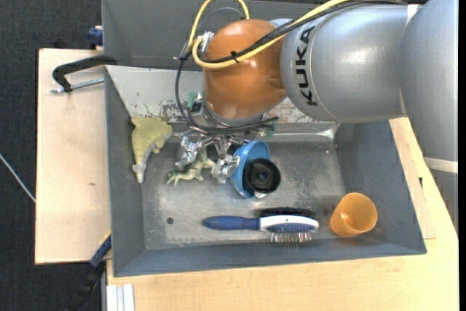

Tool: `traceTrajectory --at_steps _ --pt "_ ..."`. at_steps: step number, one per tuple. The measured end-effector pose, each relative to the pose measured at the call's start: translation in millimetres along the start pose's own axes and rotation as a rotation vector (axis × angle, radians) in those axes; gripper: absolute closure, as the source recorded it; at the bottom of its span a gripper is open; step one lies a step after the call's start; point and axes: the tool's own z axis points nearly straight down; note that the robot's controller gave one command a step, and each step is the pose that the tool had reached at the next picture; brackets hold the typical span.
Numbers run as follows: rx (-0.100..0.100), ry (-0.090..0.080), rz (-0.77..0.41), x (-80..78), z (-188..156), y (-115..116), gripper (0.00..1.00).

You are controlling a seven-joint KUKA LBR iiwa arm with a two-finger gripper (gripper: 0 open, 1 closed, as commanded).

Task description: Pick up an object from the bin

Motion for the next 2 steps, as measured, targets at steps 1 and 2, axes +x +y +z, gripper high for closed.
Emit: traceTrajectory --at_steps 1,2 --pt "0.006 -0.003 0.002 -3.1 -71.2 -1.6 1.0" --pt "0.001 0.0 0.006 -4.8 -79.3 -2.3 1.0"
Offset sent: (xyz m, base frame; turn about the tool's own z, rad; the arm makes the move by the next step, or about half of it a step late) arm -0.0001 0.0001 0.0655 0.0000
